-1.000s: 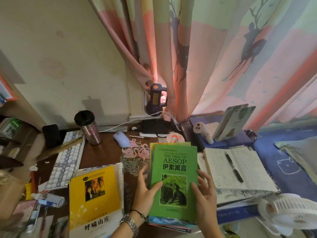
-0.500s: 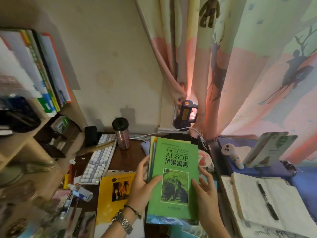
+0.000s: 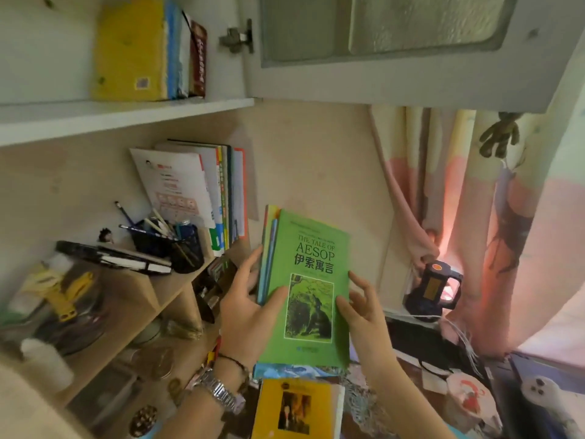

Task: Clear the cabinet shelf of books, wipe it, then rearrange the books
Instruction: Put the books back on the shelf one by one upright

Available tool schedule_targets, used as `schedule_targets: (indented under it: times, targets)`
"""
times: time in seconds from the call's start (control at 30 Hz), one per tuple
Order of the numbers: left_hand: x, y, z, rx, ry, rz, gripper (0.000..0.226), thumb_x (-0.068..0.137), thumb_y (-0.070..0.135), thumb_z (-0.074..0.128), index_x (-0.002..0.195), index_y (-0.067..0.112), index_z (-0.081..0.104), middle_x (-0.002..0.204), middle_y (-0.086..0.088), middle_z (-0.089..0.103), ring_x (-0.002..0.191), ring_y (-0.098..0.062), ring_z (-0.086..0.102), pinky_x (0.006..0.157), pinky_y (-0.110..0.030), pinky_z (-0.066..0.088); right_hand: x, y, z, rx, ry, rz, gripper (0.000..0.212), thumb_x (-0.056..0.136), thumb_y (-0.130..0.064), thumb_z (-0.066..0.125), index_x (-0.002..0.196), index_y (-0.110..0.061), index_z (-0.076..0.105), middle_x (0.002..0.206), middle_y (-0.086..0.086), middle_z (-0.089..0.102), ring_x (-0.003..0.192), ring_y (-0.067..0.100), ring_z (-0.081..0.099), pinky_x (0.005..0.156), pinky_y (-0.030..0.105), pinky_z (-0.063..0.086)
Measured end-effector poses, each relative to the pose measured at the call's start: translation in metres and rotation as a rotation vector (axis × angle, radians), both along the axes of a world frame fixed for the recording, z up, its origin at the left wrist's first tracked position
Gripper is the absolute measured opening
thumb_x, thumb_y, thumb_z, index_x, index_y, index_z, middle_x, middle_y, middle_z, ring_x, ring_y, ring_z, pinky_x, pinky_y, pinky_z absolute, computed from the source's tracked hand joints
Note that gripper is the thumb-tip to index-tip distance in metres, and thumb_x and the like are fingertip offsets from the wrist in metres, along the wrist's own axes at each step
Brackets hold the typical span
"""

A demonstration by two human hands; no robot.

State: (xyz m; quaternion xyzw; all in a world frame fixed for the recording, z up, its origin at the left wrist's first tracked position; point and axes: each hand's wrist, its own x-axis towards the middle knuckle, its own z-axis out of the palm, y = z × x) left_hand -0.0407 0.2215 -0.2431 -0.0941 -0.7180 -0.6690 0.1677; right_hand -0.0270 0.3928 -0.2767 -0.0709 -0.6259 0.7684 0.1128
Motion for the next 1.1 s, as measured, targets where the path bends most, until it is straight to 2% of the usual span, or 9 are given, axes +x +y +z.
schedule_targets:
  times: [0.27,0.33,0.4,0.47,0.53,0.67,0.83,0.93,1.1]
  targets:
    - [-0.02,-0.046,0.101,-0.092,0.285,0.244,0.065,0.079,0.003,0.072,0.13,0.035,0.047,0.103,0.024,0.063,0.089,0.012,0.062,0.071,-0.005,0.048,-0.054,-0.053,0.095,0.354,0.284,0.124,0.044,0.092,-0.01,0.061,0.132,-0.022,0.046,0.129,-0.004,0.054,0.117,0.014,0.053,0.09,0.026,0.05]
    - [-0.026,-0.056,0.128,-0.108,0.332,0.268,0.064,0.08,0.005,0.071,0.133,0.032,0.047,0.103,0.027,0.062,0.091,0.012,0.062,0.074,-0.007,0.05,-0.062,-0.065,0.122,0.446,0.377,0.128,0.046,0.091,-0.012,0.063,0.132,-0.02,0.046,0.131,-0.003,0.049,0.12,0.013,0.048,0.093,0.029,0.049]
    - [-0.032,-0.064,0.154,-0.129,0.395,0.293,0.065,0.081,0.007,0.071,0.136,0.029,0.045,0.106,0.023,0.064,0.094,0.007,0.064,0.079,-0.014,0.053,-0.069,-0.076,0.147,0.571,0.467,0.104,0.048,0.089,-0.018,0.065,0.133,-0.021,0.046,0.132,-0.003,0.046,0.124,0.012,0.043,0.103,0.038,0.042]
    - [-0.037,-0.072,0.182,-0.156,0.473,0.347,0.066,0.08,0.008,0.071,0.136,0.03,0.044,0.103,0.024,0.065,0.088,0.007,0.065,0.075,-0.014,0.053,-0.077,-0.085,0.173,0.706,0.528,0.028,0.048,0.09,-0.025,0.064,0.135,-0.019,0.047,0.136,0.002,0.041,0.131,0.017,0.034,0.111,0.035,0.029]
    - [-0.04,-0.079,0.21,-0.186,0.546,0.412,0.065,0.079,0.01,0.071,0.136,0.029,0.045,0.095,0.028,0.063,0.08,0.01,0.064,0.071,-0.01,0.051,-0.082,-0.094,0.2,0.785,0.571,-0.051,0.048,0.091,-0.03,0.063,0.135,-0.017,0.048,0.14,0.009,0.037,0.135,0.021,0.026,0.109,0.029,0.02]
    - [-0.051,-0.094,0.259,-0.229,0.659,0.504,0.065,0.077,0.015,0.07,0.136,0.027,0.045,0.091,0.027,0.062,0.084,0.005,0.065,0.082,-0.027,0.056,-0.095,-0.114,0.247,0.793,0.642,-0.048,0.045,0.092,-0.032,0.06,0.134,-0.021,0.048,0.128,0.008,0.042,0.125,0.025,0.034,0.108,0.033,0.029]
    - [-0.073,-0.113,0.301,-0.304,0.749,0.64,0.067,0.077,0.027,0.064,0.139,0.03,0.04,0.086,0.022,0.064,0.071,-0.011,0.068,0.066,-0.038,0.059,-0.121,-0.143,0.289,0.646,0.684,0.177,0.05,0.088,-0.027,0.068,0.133,-0.023,0.046,0.129,0.004,0.048,0.118,0.02,0.048,0.103,0.042,0.042]
    - [-0.087,-0.124,0.313,-0.359,0.747,0.734,0.066,0.081,0.025,0.065,0.141,0.028,0.039,0.091,0.015,0.066,0.062,-0.013,0.065,0.055,-0.036,0.057,-0.133,-0.156,0.305,0.532,0.704,0.339,0.058,0.087,-0.016,0.069,0.138,-0.018,0.043,0.116,-0.008,0.05,0.113,0.017,0.051,0.099,0.035,0.046]
    - [-0.11,-0.136,0.312,-0.445,0.725,0.849,0.066,0.085,0.024,0.065,0.144,0.028,0.035,0.087,0.008,0.064,0.055,0.0,0.051,0.048,-0.014,0.043,-0.162,-0.176,0.314,0.488,0.709,0.459,0.063,0.084,-0.007,0.071,0.139,-0.02,0.042,0.123,-0.011,0.049,0.121,0.02,0.052,0.1,0.032,0.044]
